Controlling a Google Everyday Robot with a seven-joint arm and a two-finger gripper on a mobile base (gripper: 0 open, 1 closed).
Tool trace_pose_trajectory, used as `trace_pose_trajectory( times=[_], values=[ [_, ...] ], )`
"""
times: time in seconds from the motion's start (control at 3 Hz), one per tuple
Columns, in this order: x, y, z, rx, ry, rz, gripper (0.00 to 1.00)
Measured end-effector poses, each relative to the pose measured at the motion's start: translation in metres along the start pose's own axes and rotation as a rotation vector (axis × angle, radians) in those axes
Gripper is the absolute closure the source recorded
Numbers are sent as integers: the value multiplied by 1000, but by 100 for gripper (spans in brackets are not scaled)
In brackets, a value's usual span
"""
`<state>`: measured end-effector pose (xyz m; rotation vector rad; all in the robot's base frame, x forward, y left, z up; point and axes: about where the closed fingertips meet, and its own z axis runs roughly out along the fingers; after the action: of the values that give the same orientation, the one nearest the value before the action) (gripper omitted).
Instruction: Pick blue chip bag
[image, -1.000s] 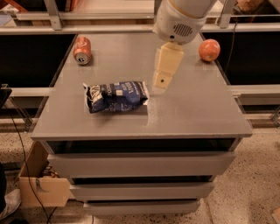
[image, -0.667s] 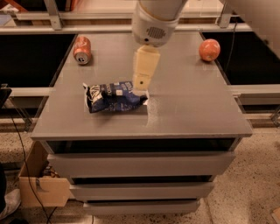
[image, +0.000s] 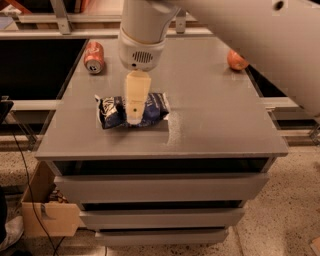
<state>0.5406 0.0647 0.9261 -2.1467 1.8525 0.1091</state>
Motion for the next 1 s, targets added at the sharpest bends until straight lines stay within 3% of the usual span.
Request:
trace_pose_trajectory(
  times=[0.67,1.0],
  values=[
    [-9,0,47,-70,-1,-25,0],
    [-7,1,62,-97,-10,-19,18]
  ],
)
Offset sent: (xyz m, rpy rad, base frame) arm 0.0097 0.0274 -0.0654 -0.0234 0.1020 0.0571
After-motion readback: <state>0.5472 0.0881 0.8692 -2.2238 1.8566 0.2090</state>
